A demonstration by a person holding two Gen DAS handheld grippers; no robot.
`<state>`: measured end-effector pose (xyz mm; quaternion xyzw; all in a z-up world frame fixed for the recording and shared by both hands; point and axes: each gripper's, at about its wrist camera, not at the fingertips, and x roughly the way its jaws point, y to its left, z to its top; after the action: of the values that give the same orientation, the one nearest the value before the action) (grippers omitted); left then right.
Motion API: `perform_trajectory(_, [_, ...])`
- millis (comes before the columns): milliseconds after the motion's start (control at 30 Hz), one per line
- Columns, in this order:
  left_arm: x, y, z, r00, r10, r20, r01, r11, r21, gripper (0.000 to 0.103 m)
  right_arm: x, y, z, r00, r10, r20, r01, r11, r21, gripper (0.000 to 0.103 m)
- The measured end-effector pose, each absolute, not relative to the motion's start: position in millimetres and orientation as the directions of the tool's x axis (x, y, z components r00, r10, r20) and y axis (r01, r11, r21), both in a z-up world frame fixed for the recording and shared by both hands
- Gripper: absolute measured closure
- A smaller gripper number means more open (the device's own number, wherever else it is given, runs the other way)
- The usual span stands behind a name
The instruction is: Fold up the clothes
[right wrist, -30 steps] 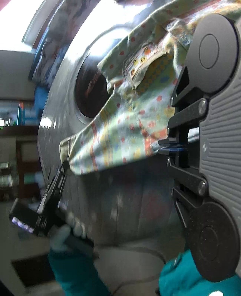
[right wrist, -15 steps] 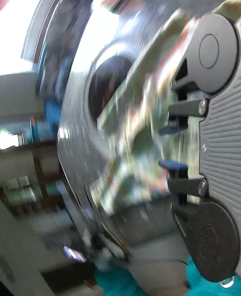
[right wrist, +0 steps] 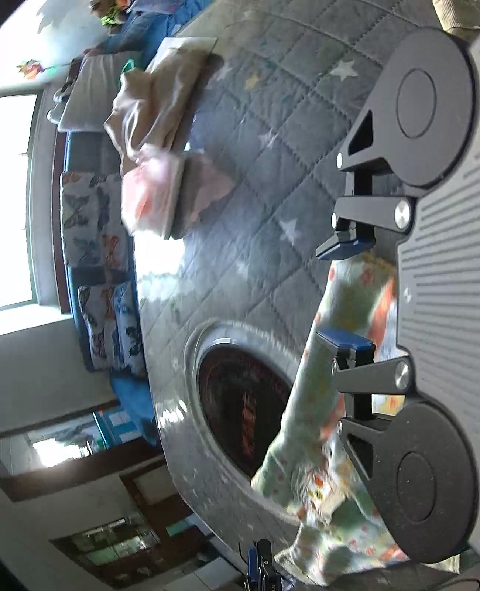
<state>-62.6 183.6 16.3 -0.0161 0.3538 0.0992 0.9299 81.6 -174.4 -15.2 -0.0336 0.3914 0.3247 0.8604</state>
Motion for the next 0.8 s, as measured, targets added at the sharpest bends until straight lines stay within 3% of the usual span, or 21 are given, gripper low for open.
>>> perform_trajectory(133, [-31,170,6,0.727,0.105,-0.679,-0.130,0.991,0.014,0.037,86,-176,-24,0.482,0.526,-0.701,-0.572,0.795,0.203,0.054])
perform_trajectory(267, [-10,166,-4,0.723,0.097,-0.684,-0.116,0.993,0.019,0.036,88,-177,-29,0.476,0.523,-0.707,-0.565,0.798,0.210,0.054])
perform_trajectory(400, [5,170,-13,0.712,0.054,-0.701,-0.104,0.994,-0.029,0.035,89,-176,-32,0.457,0.536,-0.710,-0.573,0.788,0.226,0.062])
perform_trajectory(433, [7,170,-15,0.707,0.050,-0.705,-0.103,0.994,-0.033,0.036,89,-175,-31,0.455,0.539,-0.709,-0.579,0.784,0.225,0.069])
perform_trajectory(467, [8,169,-17,0.704,0.039,-0.709,-0.093,0.995,-0.037,0.038,89,-174,-30,0.451,0.542,-0.709,-0.582,0.781,0.227,0.072])
perform_trajectory(533, [9,169,-19,0.699,0.011,-0.715,-0.073,0.996,-0.056,0.059,88,-174,-29,0.448,0.548,-0.706,-0.587,0.776,0.230,0.085])
perform_trajectory(600, [10,167,-21,0.694,-0.006,-0.720,-0.063,0.996,-0.069,0.085,87,-175,-27,0.445,0.557,-0.702,-0.591,0.771,0.237,0.088])
perform_trajectory(800, [-11,165,-1,0.758,-0.040,-0.651,-0.037,0.994,-0.104,0.093,70,-180,-7,0.472,0.591,-0.654,-0.615,0.752,0.235,0.090])
